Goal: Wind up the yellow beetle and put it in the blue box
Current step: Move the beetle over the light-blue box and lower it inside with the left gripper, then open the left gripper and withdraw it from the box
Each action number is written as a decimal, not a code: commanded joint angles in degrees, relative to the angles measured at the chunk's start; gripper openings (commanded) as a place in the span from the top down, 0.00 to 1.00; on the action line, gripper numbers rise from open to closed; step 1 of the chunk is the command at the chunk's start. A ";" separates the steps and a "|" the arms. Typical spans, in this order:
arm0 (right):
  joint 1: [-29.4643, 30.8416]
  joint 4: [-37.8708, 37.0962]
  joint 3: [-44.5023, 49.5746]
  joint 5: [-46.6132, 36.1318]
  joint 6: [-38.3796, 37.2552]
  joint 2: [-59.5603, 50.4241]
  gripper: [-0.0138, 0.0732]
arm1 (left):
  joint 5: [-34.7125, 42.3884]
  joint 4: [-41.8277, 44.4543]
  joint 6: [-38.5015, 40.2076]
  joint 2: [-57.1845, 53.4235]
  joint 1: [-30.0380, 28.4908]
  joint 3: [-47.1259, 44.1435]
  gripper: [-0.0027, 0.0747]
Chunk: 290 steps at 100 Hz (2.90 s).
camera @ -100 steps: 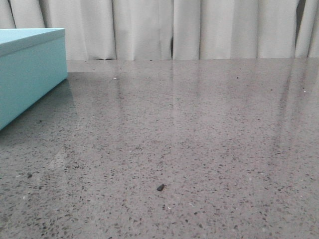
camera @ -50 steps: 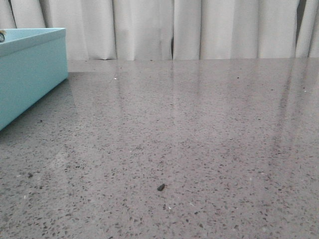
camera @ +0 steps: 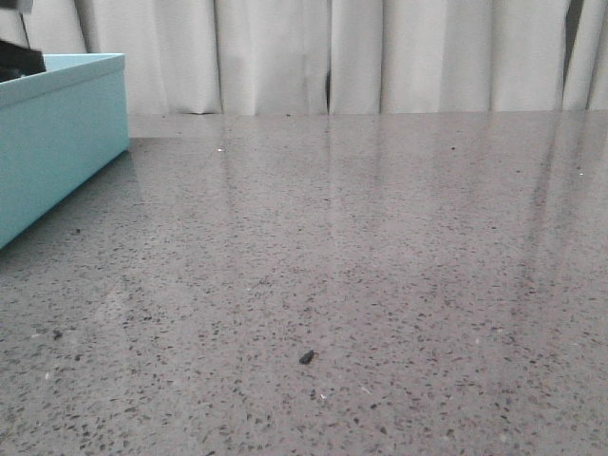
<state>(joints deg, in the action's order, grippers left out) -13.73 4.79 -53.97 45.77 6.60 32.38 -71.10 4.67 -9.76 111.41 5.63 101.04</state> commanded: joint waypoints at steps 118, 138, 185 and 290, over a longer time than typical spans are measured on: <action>0.01 -4.31 17.68 -5.43 5.63 -33.59 0.90 | 49.64 -2.60 5.98 -73.56 13.83 -56.75 0.75; 0.01 -4.31 17.74 -4.90 5.63 -33.59 0.90 | 49.33 -2.48 5.98 -88.50 13.60 -68.31 0.99; 0.01 -4.19 17.74 -2.60 5.63 -33.59 0.90 | 45.39 -3.98 5.98 -90.81 13.60 -69.01 0.99; 0.01 -4.19 17.74 -2.13 5.63 -33.59 0.90 | 59.12 -3.02 14.44 -113.01 6.13 -103.34 0.99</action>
<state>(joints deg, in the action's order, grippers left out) -13.84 0.70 -35.21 47.46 11.59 -0.75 -11.59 2.28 3.16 -0.25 11.98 0.07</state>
